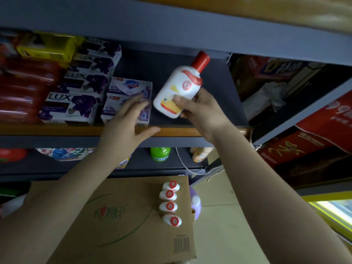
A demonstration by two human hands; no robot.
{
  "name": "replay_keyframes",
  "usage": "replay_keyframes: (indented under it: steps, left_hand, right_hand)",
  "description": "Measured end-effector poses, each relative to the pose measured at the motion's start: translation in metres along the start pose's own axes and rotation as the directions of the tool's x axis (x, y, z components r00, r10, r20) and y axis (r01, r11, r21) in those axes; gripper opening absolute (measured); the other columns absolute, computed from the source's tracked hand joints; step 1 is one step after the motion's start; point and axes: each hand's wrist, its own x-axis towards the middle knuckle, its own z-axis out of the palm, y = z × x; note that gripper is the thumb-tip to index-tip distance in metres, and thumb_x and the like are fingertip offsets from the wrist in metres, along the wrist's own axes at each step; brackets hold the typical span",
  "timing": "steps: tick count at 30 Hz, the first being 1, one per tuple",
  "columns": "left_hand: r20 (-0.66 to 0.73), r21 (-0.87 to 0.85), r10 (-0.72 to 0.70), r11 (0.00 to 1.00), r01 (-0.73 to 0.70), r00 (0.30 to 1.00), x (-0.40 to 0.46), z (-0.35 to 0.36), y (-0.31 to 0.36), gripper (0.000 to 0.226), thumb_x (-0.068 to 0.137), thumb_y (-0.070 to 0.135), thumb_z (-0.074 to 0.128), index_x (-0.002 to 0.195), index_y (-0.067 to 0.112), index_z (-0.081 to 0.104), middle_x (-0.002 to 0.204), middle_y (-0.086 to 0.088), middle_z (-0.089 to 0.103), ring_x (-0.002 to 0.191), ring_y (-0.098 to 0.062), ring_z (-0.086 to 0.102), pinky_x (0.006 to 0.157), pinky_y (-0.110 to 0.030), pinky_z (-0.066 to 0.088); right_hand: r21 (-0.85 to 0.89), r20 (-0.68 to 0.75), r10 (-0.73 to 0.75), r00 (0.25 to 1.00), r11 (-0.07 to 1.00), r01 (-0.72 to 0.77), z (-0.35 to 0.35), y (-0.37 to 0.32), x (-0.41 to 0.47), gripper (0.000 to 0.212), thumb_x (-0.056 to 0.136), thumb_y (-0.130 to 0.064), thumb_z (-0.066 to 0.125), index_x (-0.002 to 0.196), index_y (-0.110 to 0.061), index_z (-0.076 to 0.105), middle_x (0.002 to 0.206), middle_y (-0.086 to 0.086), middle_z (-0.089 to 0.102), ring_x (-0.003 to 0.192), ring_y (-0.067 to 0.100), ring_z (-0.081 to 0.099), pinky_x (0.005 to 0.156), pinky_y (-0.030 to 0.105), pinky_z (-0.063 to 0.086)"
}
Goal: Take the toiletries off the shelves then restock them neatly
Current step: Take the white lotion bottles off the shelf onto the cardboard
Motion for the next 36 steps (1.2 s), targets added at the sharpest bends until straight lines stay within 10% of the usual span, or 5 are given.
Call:
replay_keyframes:
  steps: [11, 16, 18, 27, 36]
  left_hand:
    - [0.325, -0.69, -0.339, 0.554, 0.466, 0.883, -0.041, -0.01, 0.05, 0.042, 0.063, 0.043, 0.073, 0.101, 0.031, 0.059, 0.095, 0.006, 0.07, 0.089, -0.011, 0.066, 0.075, -0.027, 0.054]
    - [0.75, -0.658, -0.202, -0.318, 0.682, 0.63, -0.053, 0.0, 0.067, 0.033, 0.083, 0.034, 0.054, 0.104, 0.009, 0.058, 0.078, -0.006, 0.068, 0.064, -0.015, 0.064, 0.06, -0.025, 0.052]
    - [0.838, -0.513, -0.075, -0.447, 0.733, 0.54, -0.056, 0.005, 0.076, 0.037, 0.085, 0.036, 0.045, 0.097, 0.007, 0.066, 0.066, -0.006, 0.059, 0.05, -0.011, 0.051, 0.052, -0.021, 0.046]
    - [0.799, -0.6, -0.022, 0.025, 0.8, 0.601, -0.064, 0.022, 0.088, 0.053, 0.085, 0.053, 0.042, 0.12, 0.016, 0.055, 0.101, -0.008, 0.069, 0.082, -0.018, 0.065, 0.075, -0.029, 0.051]
    - [0.867, -0.497, -0.133, -0.151, 0.855, 0.481, -0.089, 0.036, 0.092, 0.055, 0.077, 0.052, 0.045, 0.105, 0.007, 0.059, 0.076, -0.009, 0.069, 0.059, -0.019, 0.065, 0.052, -0.026, 0.053]
  right_hand:
    - [0.179, 0.114, 0.053, 0.992, 0.981, -0.072, 0.008, 0.024, -0.08, 0.045, 0.077, -0.029, 0.059, 0.117, -0.009, 0.054, 0.103, 0.007, 0.064, 0.093, 0.017, 0.062, 0.077, 0.026, 0.054]
    - [-0.02, -0.038, 0.004, 0.999, 1.0, -0.005, -0.007, 0.016, -0.089, 0.022, 0.095, -0.033, 0.046, 0.108, -0.022, 0.06, 0.092, 0.005, 0.061, 0.07, 0.007, 0.055, 0.055, 0.019, 0.042]
    - [-0.022, -0.092, 0.027, 0.995, 0.999, -0.029, -0.012, 0.013, -0.089, 0.019, 0.096, -0.026, 0.047, 0.106, -0.016, 0.06, 0.079, 0.004, 0.058, 0.059, 0.007, 0.05, 0.05, 0.021, 0.038]
    - [-0.146, -0.24, 0.166, 0.956, 0.968, -0.205, -0.032, 0.011, -0.102, 0.014, 0.089, -0.02, 0.061, 0.084, -0.008, 0.061, 0.06, 0.001, 0.048, 0.053, 0.01, 0.039, 0.053, 0.023, 0.031]
    - [-0.396, -0.105, 0.104, 0.989, 0.908, -0.137, -0.043, 0.03, -0.114, 0.027, 0.081, -0.026, 0.071, 0.102, -0.013, 0.059, 0.088, 0.004, 0.062, 0.075, 0.011, 0.058, 0.069, 0.026, 0.052]
